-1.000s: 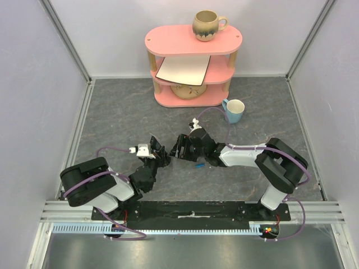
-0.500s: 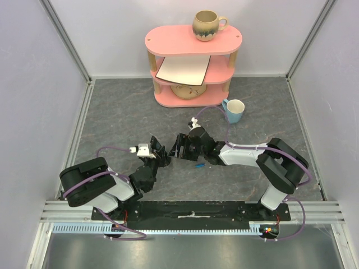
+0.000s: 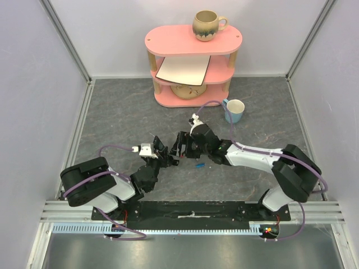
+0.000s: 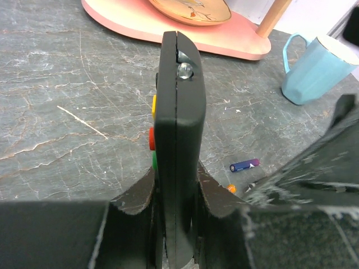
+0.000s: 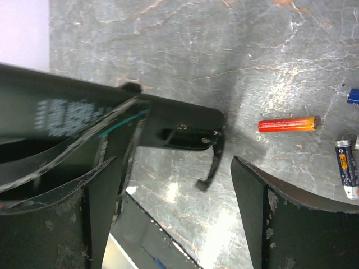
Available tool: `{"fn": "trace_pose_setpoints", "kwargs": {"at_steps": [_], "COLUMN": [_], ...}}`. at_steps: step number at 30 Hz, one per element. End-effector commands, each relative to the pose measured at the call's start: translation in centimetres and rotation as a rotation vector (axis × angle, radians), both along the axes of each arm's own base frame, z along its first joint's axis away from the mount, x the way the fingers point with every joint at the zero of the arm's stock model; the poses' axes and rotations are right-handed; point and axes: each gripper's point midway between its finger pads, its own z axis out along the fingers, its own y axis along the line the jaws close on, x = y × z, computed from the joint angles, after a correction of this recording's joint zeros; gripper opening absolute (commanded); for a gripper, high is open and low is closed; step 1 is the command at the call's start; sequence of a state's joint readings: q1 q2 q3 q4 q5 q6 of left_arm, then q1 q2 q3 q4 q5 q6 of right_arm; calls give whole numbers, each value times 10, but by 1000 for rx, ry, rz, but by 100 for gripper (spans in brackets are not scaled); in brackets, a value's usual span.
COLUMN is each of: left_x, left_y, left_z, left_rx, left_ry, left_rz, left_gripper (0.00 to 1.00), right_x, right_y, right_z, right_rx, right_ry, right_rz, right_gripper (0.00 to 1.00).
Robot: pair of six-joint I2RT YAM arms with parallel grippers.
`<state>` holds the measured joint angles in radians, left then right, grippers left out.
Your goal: Load the batteries into the remote control
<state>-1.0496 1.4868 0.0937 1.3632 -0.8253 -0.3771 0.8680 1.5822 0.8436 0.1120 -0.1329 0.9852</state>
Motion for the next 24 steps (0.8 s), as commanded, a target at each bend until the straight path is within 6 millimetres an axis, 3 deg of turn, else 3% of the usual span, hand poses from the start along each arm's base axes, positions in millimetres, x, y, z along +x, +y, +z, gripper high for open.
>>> {"fn": "trace_pose_setpoints", "kwargs": {"at_steps": [1, 6, 11, 18, 20, 23, 24], "left_x": [1, 1, 2, 3, 2, 1, 0], "left_y": [-9, -10, -10, 2, 6, 13, 14], "left_z": [8, 9, 12, 20, 29, 23, 33], "left_rx": [-57, -58, -55, -29, -44, -15, -62], "left_ry": [-10, -4, -9, -13, -19, 36, 34], "left_rz": [-9, -11, -2, 46, 60, 89, 92], "left_gripper": [2, 2, 2, 2, 2, 2, 2], "right_x": [1, -4, -9, -22, -27, -36, -37], "right_y": [-9, -46, -64, -93, -94, -86, -80], "right_z": [38, 26, 15, -16, -15, -12, -6], "right_rx": [-6, -133, -184, -298, -294, -283, -267], "right_ry": [-139, -208, -232, -226, -229, -239, -239], "right_rz": [45, 26, 19, 44, 53, 80, 76], "right_gripper": [86, 86, 84, 77, 75, 73, 73]}}
